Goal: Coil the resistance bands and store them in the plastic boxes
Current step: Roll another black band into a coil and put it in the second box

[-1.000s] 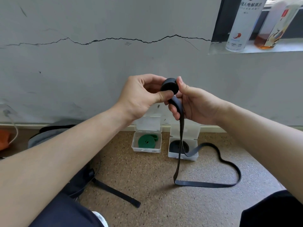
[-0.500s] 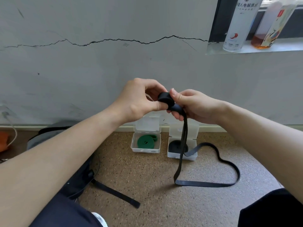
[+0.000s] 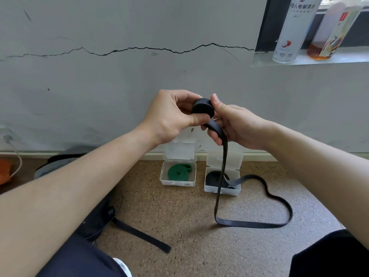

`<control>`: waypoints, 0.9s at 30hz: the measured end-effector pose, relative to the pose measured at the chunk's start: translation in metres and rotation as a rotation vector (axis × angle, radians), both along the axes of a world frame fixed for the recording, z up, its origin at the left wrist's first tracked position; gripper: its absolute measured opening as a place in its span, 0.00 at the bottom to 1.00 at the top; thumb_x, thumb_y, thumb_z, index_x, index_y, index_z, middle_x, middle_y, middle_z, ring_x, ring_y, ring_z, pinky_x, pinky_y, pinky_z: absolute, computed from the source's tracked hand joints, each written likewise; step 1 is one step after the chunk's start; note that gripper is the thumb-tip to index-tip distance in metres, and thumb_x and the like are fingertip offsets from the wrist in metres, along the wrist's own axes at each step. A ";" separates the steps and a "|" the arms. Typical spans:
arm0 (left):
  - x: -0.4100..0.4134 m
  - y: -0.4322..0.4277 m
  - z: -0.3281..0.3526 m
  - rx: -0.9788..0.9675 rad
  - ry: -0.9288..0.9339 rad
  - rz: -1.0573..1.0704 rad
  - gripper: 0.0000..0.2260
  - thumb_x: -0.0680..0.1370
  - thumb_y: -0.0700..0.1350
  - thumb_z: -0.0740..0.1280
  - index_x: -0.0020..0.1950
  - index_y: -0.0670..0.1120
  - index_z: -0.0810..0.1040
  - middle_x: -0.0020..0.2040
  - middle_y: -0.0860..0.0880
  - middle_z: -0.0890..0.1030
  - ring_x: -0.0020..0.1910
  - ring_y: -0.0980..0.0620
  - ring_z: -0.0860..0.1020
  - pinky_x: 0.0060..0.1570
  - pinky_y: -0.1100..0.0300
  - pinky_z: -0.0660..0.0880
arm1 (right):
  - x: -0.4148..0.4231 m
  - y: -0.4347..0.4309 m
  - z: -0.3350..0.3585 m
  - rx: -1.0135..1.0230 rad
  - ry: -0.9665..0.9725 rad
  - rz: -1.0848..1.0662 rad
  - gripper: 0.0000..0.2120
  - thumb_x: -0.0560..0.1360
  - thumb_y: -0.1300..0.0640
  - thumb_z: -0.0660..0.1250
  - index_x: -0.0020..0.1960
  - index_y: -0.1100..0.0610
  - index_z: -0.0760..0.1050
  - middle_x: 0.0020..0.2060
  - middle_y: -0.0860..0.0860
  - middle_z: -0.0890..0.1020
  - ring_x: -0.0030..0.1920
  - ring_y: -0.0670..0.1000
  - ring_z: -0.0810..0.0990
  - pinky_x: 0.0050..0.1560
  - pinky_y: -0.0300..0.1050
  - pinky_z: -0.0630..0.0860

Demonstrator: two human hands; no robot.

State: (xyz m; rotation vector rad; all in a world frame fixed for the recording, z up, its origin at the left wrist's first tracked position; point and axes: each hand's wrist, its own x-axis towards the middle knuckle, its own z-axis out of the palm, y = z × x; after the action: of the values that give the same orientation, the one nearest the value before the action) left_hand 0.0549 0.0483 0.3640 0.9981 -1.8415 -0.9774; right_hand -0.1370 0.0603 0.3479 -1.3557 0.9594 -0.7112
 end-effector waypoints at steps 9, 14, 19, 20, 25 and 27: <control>0.005 -0.001 0.006 -0.298 -0.448 0.011 0.15 0.67 0.45 0.81 0.52 0.50 0.86 0.43 0.53 0.87 0.43 0.56 0.84 0.49 0.56 0.79 | -0.007 -0.002 0.005 -0.142 0.363 0.022 0.33 0.73 0.30 0.57 0.42 0.61 0.78 0.29 0.54 0.79 0.29 0.52 0.76 0.34 0.41 0.76; 0.002 0.002 0.004 -0.255 -0.395 0.061 0.14 0.68 0.46 0.81 0.52 0.50 0.85 0.42 0.54 0.85 0.41 0.58 0.83 0.45 0.62 0.78 | -0.007 -0.003 0.000 -0.130 0.221 -0.006 0.30 0.75 0.34 0.58 0.43 0.62 0.77 0.29 0.54 0.76 0.27 0.50 0.71 0.33 0.39 0.70; -0.011 0.014 -0.020 0.111 0.092 0.101 0.17 0.70 0.38 0.79 0.56 0.45 0.81 0.48 0.49 0.86 0.48 0.54 0.85 0.48 0.64 0.79 | -0.003 -0.001 -0.008 0.012 -0.091 -0.050 0.27 0.74 0.36 0.59 0.45 0.61 0.73 0.28 0.53 0.73 0.28 0.50 0.69 0.35 0.42 0.68; -0.013 0.015 -0.022 0.119 0.126 0.121 0.16 0.69 0.38 0.79 0.56 0.44 0.82 0.47 0.48 0.87 0.47 0.53 0.85 0.49 0.62 0.80 | -0.003 0.000 -0.008 0.031 -0.126 -0.054 0.26 0.74 0.36 0.59 0.44 0.60 0.73 0.28 0.53 0.72 0.28 0.50 0.70 0.35 0.42 0.68; -0.013 0.012 -0.009 0.091 0.151 0.093 0.14 0.70 0.36 0.78 0.54 0.39 0.84 0.44 0.45 0.87 0.42 0.51 0.86 0.47 0.61 0.80 | -0.004 0.000 -0.008 0.056 -0.148 -0.039 0.28 0.73 0.32 0.60 0.41 0.58 0.76 0.29 0.52 0.72 0.29 0.50 0.72 0.41 0.45 0.74; -0.010 0.010 -0.005 0.089 0.126 0.081 0.14 0.70 0.37 0.78 0.53 0.39 0.84 0.42 0.45 0.87 0.40 0.50 0.85 0.45 0.62 0.80 | -0.007 -0.001 -0.009 0.039 -0.108 -0.001 0.27 0.73 0.33 0.63 0.45 0.58 0.78 0.29 0.50 0.73 0.30 0.50 0.74 0.43 0.45 0.75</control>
State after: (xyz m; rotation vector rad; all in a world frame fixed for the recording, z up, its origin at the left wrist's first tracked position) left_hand 0.0446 0.0583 0.3587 1.0323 -1.6545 -1.0566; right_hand -0.1440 0.0597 0.3392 -1.2700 0.8836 -0.7560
